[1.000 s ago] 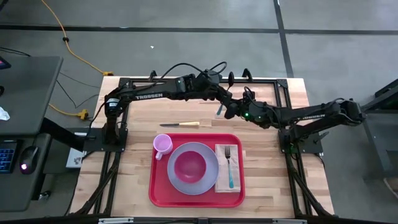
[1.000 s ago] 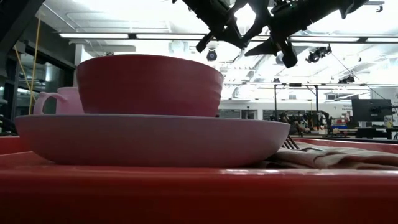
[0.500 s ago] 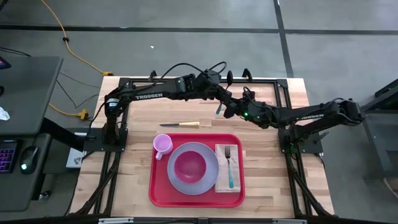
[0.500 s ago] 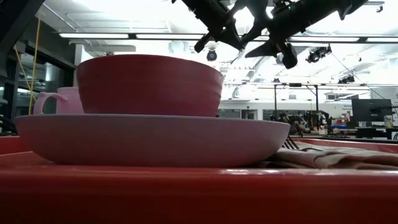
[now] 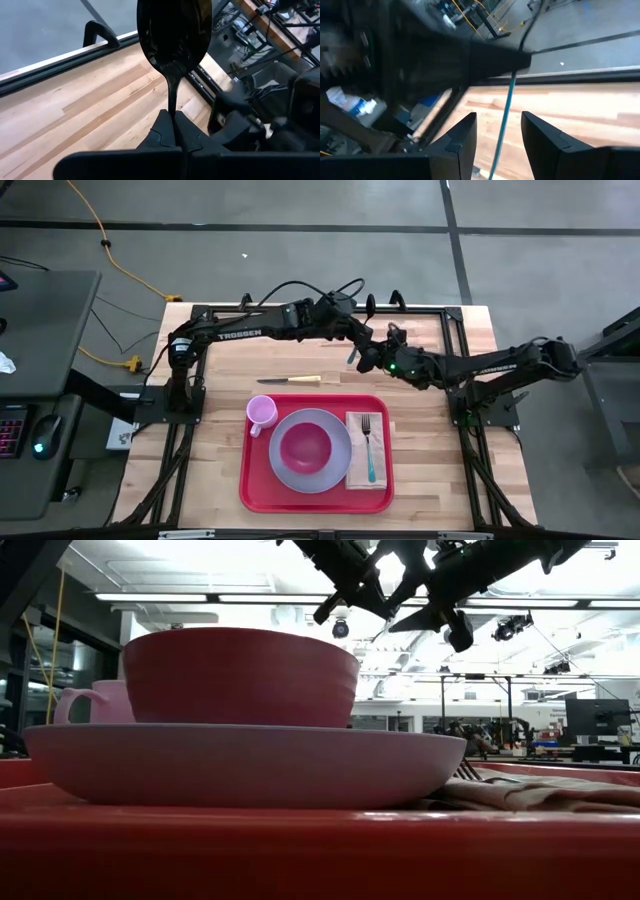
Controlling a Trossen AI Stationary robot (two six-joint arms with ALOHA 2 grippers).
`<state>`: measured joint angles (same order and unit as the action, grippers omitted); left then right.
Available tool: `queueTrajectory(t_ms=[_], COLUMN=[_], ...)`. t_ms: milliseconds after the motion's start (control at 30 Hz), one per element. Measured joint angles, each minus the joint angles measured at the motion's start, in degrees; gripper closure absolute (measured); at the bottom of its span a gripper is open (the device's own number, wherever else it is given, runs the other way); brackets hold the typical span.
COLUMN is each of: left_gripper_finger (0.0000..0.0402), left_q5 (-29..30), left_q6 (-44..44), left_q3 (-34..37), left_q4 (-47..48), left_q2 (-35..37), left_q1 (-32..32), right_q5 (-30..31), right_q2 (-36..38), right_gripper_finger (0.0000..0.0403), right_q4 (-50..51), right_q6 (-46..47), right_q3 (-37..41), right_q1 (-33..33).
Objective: Set up tray
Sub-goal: Put the blue spoon on the brown napkin to the left of the blue fork
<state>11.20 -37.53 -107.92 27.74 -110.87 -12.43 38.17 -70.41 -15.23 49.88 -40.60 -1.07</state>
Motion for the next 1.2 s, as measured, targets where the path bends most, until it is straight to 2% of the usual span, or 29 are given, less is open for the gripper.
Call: queueTrajectory(t_ms=[733,867,1200], left_gripper_finger=[0.0391,0.0391,0.0391], left_q5=[-0.5,-0.6,-1.4], left_q6=[-0.2,-0.2,0.9], left_q3=[0.0,0.0,0.0], left_q4=[-1.0,-0.5,-0.4], left_q2=[0.0,0.0,0.0], left_q1=[0.0,0.0,0.1], right_q5=[2.8,2.0,-3.0], right_q2=[-4.3,-6.1,-6.5], right_gripper_finger=[0.0273,0.0297,0.0396], right_q4=[-2.8,-4.4,-4.9], right_q6=[-3.5,-3.8,-4.9], right_q3=[0.0,0.0,-0.1], right_q1=[0.7,0.7,-1.3])
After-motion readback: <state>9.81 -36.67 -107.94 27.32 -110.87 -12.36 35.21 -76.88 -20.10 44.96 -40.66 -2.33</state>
